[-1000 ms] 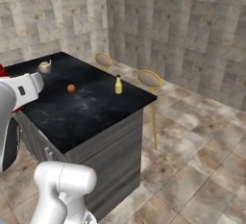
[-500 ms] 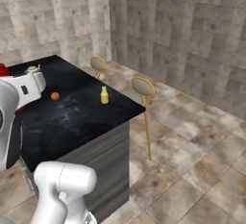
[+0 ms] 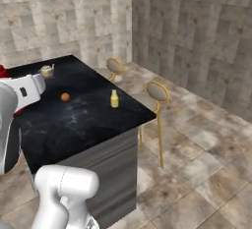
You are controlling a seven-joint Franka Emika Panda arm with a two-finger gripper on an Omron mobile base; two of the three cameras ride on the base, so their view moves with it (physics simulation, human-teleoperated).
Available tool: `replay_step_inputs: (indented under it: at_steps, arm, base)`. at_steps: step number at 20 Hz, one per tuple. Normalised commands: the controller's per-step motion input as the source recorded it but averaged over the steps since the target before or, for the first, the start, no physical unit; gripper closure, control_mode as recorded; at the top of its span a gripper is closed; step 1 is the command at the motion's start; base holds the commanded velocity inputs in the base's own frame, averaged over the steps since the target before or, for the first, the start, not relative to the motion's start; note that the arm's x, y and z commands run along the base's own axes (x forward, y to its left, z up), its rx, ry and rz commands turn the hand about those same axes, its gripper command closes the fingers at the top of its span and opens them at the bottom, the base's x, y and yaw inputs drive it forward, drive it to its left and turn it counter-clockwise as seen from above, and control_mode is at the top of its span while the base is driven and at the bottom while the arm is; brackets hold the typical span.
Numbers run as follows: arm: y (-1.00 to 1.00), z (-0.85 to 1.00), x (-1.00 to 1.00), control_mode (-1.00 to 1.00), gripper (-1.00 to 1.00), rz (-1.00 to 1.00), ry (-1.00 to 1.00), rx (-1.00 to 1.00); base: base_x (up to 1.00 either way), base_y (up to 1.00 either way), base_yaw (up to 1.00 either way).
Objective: Move the ketchup and mustard from the cabinet to the dining counter.
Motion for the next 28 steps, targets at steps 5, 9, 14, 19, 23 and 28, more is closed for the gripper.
replay_step_inputs:
  at_steps: [5,9,14,19,23,28]
  arm:
    - [0.00,0.00,0.00,1.00,1.00,0.00,0.00,0.00]
    - [0.00,0.00,0.00,1.00,1.00,0.00,0.00,0.00]
    - [0.00,0.00,0.00,1.00,1.00,0.00,0.00,0.00]
    - [0.00,0.00,0.00,1.00,1.00,0.00,0.00,0.00]
    - [0.00,0.00,0.00,1.00,1.00,0.00,0.00,0.00]
    - [0.00,0.00,0.00,1.00,1.00,0.00,0.00,0.00]
  base:
    - [0.08,-0.78,0.11]
    - [0.08,-0.85,0.05]
    - [0.21,-0.82,0.10]
    - [0.29,-0.75,0.13]
    - [0.29,-0.63,0.16]
    - [0.22,-0.53,0.21]
